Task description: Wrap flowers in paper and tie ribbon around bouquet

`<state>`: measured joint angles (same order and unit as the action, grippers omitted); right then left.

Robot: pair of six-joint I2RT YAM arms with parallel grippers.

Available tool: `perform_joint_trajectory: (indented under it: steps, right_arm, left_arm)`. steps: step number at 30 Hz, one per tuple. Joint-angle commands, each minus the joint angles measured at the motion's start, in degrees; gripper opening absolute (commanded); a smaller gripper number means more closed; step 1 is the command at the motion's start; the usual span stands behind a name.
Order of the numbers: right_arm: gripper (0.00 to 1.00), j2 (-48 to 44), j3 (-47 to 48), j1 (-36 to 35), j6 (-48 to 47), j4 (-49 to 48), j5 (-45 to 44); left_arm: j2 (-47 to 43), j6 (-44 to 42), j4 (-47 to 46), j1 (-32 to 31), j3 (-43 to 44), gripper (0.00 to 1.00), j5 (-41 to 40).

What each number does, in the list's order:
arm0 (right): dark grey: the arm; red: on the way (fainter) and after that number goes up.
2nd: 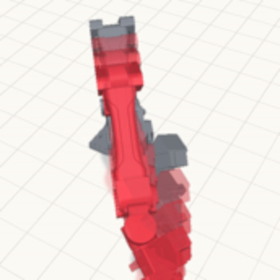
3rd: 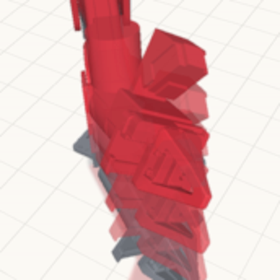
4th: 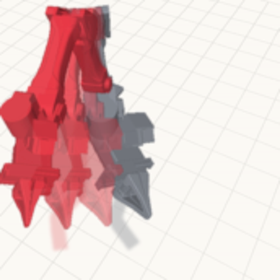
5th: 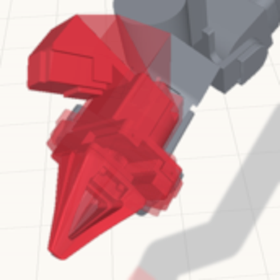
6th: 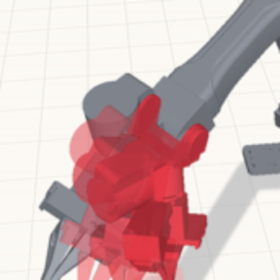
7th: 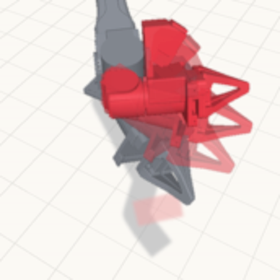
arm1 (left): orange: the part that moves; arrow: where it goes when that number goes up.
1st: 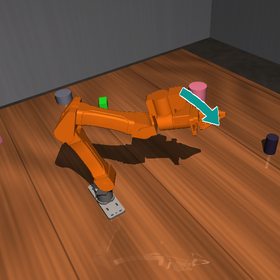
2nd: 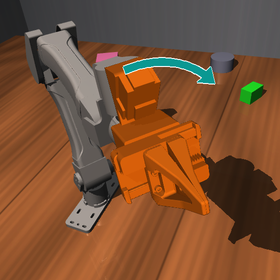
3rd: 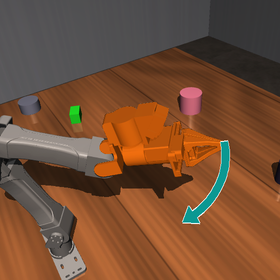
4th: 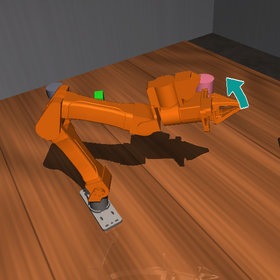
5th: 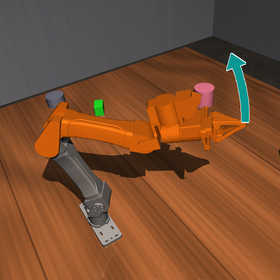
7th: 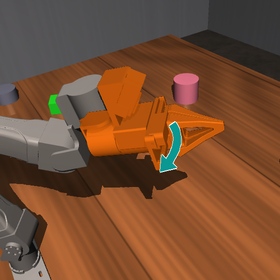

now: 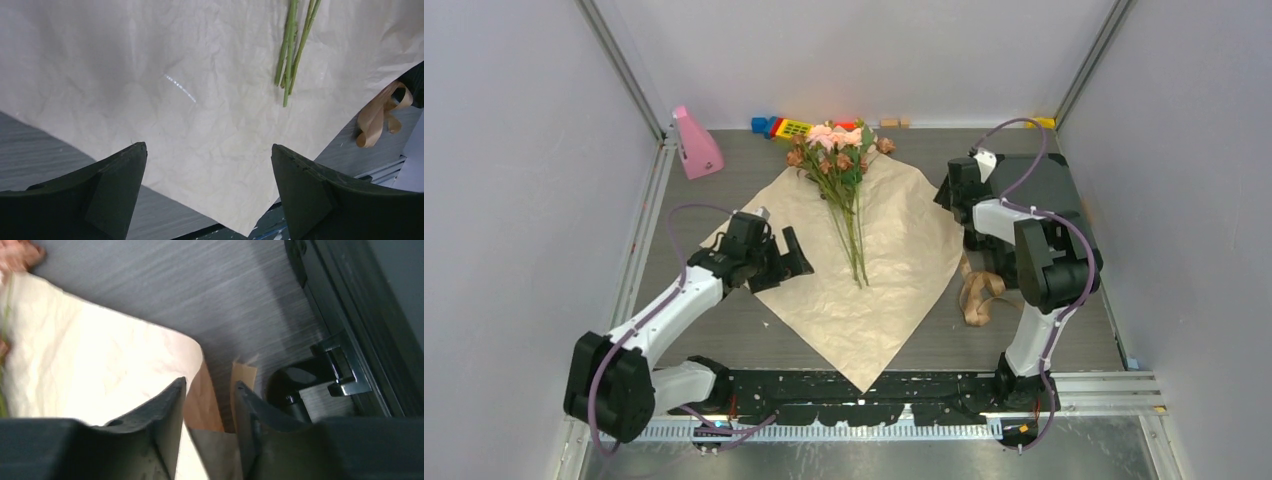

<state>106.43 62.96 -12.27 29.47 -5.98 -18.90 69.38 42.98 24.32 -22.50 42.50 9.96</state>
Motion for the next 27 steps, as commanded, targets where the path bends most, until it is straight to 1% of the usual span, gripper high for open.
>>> perform_joint_trajectory:
  steps: [1,2,3,4,6,8,10,11,13,15,17,20,23,27]
  right_arm:
    - [0.62,-5.97,-3.6,-0.38,1.79,1.27,1.15]
    - [0.7,-7.58,-4.36,-0.38,2.36,2.34,0.56]
    - [0.76,-9.28,-4.94,-0.38,2.77,3.73,0.04]
    - [0.8,-11.12,-5.62,-0.45,3.32,5.3,-0.74]
    - [0.85,-15.06,-7.46,-0.79,5.1,10.04,-3.39]
    - [0.87,-19.42,-9.5,-1.9,6.82,14.82,-8.65]
    - [0.88,-23.79,-11.31,-3.9,9.18,21.39,-15.82]
    - [0.88,-24.78,-11.71,-5.15,10.09,23.06,-18.38]
    - [0.89,-28.14,-12.77,-8.12,11.35,27.04,-22.69]
    - [0.89,-30.85,-14.65,-11.44,11.53,28.05,-24.2]
    - [0.89,-33.44,-17.01,-13.22,12.45,26.22,-22.19]
    - [0.89,-36.87,-20.94,-14.44,13.37,20.52,-14.73]
    - [0.89,-39.19,-23.27,-15.45,14.56,17.53,-10.25]
    - [0.89,-41.39,-24.89,-17.04,15.65,16.53,-8.38]
  left_arm:
    - [-5.52,0.7,9.73,-0.21,-3.12,0.98,-3.05]
    - [-6.47,1.07,10.0,-0.45,-4.04,0.98,-2.22]
    - [-7.42,1.58,10.15,-0.77,-5.07,0.98,-1.31]
    - [-8.42,2.11,10.34,-1.31,-6.41,0.98,-0.36]
    - [-10.61,3.77,10.58,-3.0,-8.32,0.98,0.35]
    - [-12.95,5.72,10.66,-5.55,-10.3,0.98,0.15]
    - [-15.92,8.41,11.04,-8.14,-12.2,0.98,-1.07]
    - [-17.2,9.37,11.16,-9.38,-13.28,0.98,-1.59]
    - [-19.86,12.55,10.5,-11.56,-15.78,0.98,-1.97]
    - [-22.27,15.41,7.74,-13.73,-20.06,0.98,-1.37]
    - [-23.61,17.93,2.18,-15.38,-23.73,0.98,-0.09]
    - [-23.81,21.16,-5.06,-17.38,-27.71,0.98,-0.71]
    - [-22.07,22.78,-11.65,-18.58,-29.46,0.98,-2.11]
    - [-17.64,23.46,-19.73,-20.15,-29.68,0.98,-2.28]
